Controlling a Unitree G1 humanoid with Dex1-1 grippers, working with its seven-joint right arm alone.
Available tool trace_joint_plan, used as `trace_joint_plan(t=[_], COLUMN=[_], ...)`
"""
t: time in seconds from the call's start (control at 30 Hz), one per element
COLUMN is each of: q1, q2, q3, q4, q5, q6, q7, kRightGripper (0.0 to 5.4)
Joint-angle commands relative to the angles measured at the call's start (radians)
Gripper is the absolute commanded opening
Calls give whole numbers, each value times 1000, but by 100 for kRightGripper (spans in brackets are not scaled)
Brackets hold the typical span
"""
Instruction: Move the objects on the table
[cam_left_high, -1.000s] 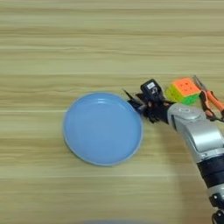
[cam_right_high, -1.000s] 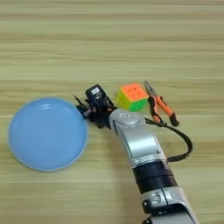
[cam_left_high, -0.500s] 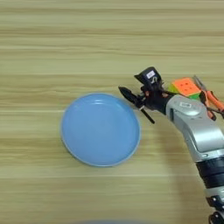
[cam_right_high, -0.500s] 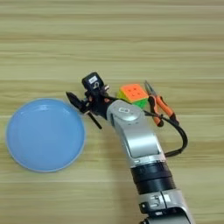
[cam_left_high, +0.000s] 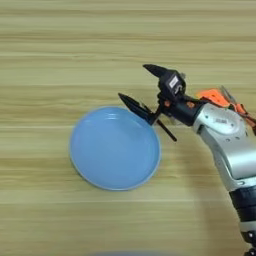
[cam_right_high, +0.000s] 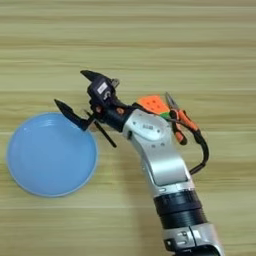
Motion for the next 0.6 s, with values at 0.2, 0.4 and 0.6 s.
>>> trace_joint_plan(t=[0.2,0.4,0.6], q1=[-19,7,38], q2=[-49,-61,-108], q3=[37,69,117], q4=[-54,-64,-74], q5=[4,0,-21], q6=[-90,-112,-126], q7=[74,117,189], kRightGripper=[534,534,534])
